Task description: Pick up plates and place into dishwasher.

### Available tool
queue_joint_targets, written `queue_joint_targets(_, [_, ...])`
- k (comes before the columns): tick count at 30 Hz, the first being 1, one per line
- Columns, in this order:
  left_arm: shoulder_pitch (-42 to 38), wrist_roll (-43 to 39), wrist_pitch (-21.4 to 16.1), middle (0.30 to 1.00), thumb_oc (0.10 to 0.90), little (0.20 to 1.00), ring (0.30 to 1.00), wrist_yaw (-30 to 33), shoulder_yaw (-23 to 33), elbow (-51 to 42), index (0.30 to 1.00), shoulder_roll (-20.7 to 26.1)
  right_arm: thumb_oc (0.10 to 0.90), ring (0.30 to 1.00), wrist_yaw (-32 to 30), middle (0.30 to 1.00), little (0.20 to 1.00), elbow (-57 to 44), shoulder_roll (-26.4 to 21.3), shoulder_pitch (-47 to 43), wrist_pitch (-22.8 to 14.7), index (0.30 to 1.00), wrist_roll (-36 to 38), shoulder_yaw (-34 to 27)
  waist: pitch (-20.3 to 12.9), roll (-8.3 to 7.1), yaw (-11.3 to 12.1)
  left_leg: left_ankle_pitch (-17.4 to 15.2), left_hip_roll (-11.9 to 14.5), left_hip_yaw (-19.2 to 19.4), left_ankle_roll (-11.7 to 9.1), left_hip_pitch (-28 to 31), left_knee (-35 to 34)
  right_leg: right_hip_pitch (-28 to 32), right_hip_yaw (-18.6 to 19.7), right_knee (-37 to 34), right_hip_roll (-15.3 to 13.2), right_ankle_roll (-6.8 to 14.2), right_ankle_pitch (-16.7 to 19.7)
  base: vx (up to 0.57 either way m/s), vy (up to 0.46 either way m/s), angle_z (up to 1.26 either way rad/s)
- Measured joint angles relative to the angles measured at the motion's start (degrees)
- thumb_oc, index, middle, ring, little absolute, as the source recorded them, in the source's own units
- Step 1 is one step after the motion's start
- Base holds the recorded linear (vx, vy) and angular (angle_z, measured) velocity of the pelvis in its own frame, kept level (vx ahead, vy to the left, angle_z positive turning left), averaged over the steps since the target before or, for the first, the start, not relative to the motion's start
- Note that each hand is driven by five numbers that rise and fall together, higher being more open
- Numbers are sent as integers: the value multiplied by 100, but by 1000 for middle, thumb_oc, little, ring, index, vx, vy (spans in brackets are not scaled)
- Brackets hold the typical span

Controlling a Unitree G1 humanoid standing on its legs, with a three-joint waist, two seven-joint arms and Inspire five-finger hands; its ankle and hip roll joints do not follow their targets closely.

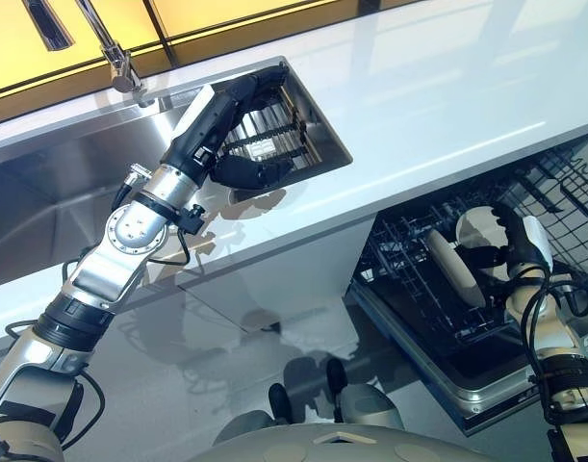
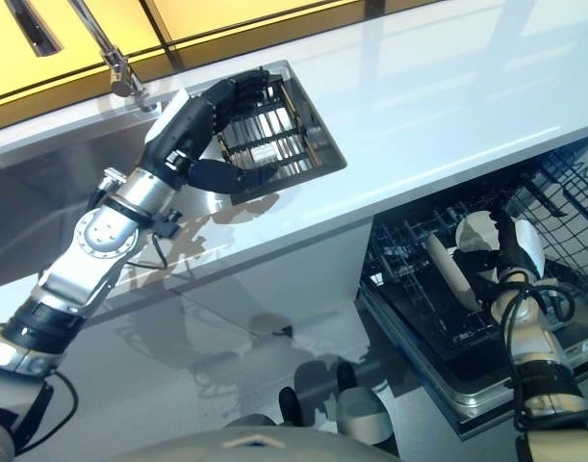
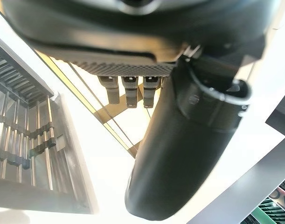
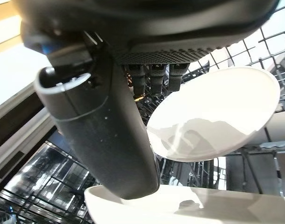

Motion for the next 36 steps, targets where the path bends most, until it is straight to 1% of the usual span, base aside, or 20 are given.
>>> queue_joint_targets(9, [0,125,-23,900,800,900,900,-18,8,82,900,0,800,900,2,900,900,-503,-172,74,12,900,-285,-202,-1,1,-99,-28,1,42,-3,35,-1,5,88,0,12,25,-17,-4,4,-4])
queue_joint_targets(12, [32,151,-73,900,800,900,900,-35,29,87,900,-7,800,900,-3,900,900,-937,-294,320,43,900,-623,-487,-4,7,-168,-35,7,58,-8,40,-1,0,103,0,20,25,-17,-2,4,-1])
queue_joint_targets(13, [97,153,-114,900,800,900,900,-54,97,87,900,-7,375,535,15,535,475,-1054,-335,467,71,535,-741,-613,-8,0,-169,-38,10,74,-12,43,0,-4,119,0,27,25,-18,4,15,-4])
queue_joint_targets(14, [148,153,-143,900,800,900,900,-60,167,86,900,-7,141,335,16,335,241,-1115,-364,575,89,335,-824,-714,-9,-2,-172,-42,12,89,-12,42,-1,-9,125,0,28,26,-18,4,11,-8])
queue_joint_targets(15, [215,153,-145,900,800,900,900,-61,290,89,900,-6,100,300,23,300,200,-1115,-404,704,119,300,-904,-874,-12,-7,-192,-51,11,118,-7,43,0,-14,141,0,28,28,-19,3,7,-6])
queue_joint_targets(17, [320,153,-148,900,800,900,900,-63,512,95,900,-6,100,300,46,300,200,-1115,-436,962,206,300,-988,-1161,-16,-15,-241,-63,7,152,1,45,-1,-18,156,0,23,35,-24,-2,7,-5])
queue_joint_targets(19, [334,153,-147,900,800,900,900,-65,607,111,900,-5,100,300,106,300,200,-1111,-467,1210,229,300,-999,-1358,-31,-36,-271,-74,6,180,4,44,-1,-32,191,0,25,36,-25,-4,4,-6])
queue_joint_targets(20, [334,153,-147,900,800,900,900,-65,607,111,900,-5,100,300,106,300,200,-1111,-467,1210,229,300,-999,-1358,-31,-36,-271,-74,6,180,4,44,-1,-32,191,0,25,36,-25,-2,3,-14])
queue_joint_targets(21, [338,152,-148,900,800,900,900,-61,674,130,900,7,100,300,188,300,200,-1064,-521,1418,315,300,-1001,-1395,-71,-85,-314,-89,8,216,-4,43,-1,-57,250,0,35,36,-25,-1,1,-13])
queue_joint_targets(26, [339,149,-148,900,800,900,900,-66,675,138,900,18,100,300,430,300,200,-819,-521,1734,287,300,-1004,-1509,-177,-208,-483,-117,21,305,-16,45,-1,-84,298,0,50,40,-25,1,-7,-11])
queue_joint_targets(30, [339,147,-148,900,800,900,900,-102,675,142,900,18,100,300,653,300,200,-600,-521,1781,285,300,-1000,-1507,-218,-232,-612,-126,19,316,-15,50,-1,-87,313,0,50,40,-25,-2,-9,-2])
queue_joint_targets(33, [339,146,-148,900,800,900,900,-114,674,149,900,18,100,300,819,300,200,-425,-518,1780,289,300,-998,-1462,-220,-227,-598,-127,22,315,-16,50,-1,-90,312,0,54,41,-25,0,0,0])
queue_joint_targets(36, [339,146,-147,900,800,900,900,-114,672,188,900,18,100,300,964,300,200,-123,-516,1714,294,300,-996,-1246,-231,-227,-554,-126,26,309,-18,47,-1,-88,302,0,53,40,-25,0,-13,1])
